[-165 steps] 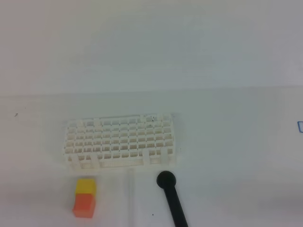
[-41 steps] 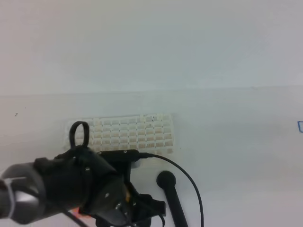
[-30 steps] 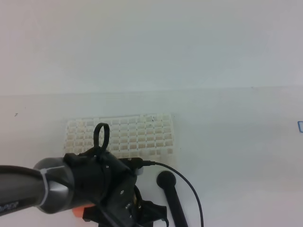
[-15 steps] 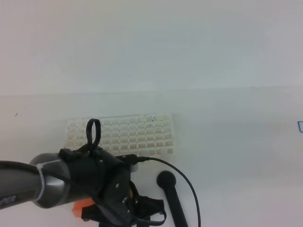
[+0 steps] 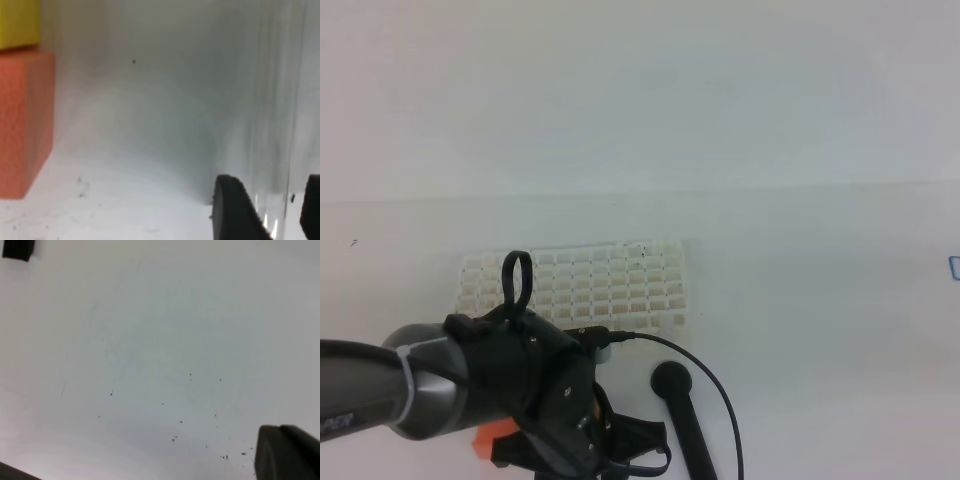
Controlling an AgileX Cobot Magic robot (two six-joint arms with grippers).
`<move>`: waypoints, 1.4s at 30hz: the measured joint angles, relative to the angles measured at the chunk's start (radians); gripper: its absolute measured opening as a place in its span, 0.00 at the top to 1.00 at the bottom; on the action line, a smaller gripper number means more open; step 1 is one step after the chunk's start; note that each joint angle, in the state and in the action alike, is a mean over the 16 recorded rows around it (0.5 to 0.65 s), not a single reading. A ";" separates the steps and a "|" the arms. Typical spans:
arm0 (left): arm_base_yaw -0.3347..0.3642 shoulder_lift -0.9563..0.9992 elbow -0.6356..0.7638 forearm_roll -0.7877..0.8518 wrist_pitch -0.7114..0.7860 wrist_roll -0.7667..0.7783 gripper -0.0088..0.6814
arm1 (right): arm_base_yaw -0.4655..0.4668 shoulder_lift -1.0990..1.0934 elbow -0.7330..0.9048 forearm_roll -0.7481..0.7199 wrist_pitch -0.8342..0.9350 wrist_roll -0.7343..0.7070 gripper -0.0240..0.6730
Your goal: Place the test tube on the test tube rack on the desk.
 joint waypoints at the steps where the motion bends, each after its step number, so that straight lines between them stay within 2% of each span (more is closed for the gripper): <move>1: 0.000 0.001 0.000 0.000 0.000 0.000 0.57 | 0.000 0.000 0.000 0.000 0.000 0.000 0.95; 29: 0.000 0.031 -0.005 -0.003 -0.009 0.011 0.57 | 0.000 0.000 0.000 0.018 -0.007 0.000 0.95; 34: 0.000 0.037 -0.007 -0.006 -0.009 0.011 0.63 | 0.000 0.000 0.000 0.020 -0.007 -0.001 0.95; 42: 0.001 0.037 -0.007 -0.009 -0.014 0.009 0.84 | 0.000 0.000 0.000 0.020 -0.007 -0.001 0.95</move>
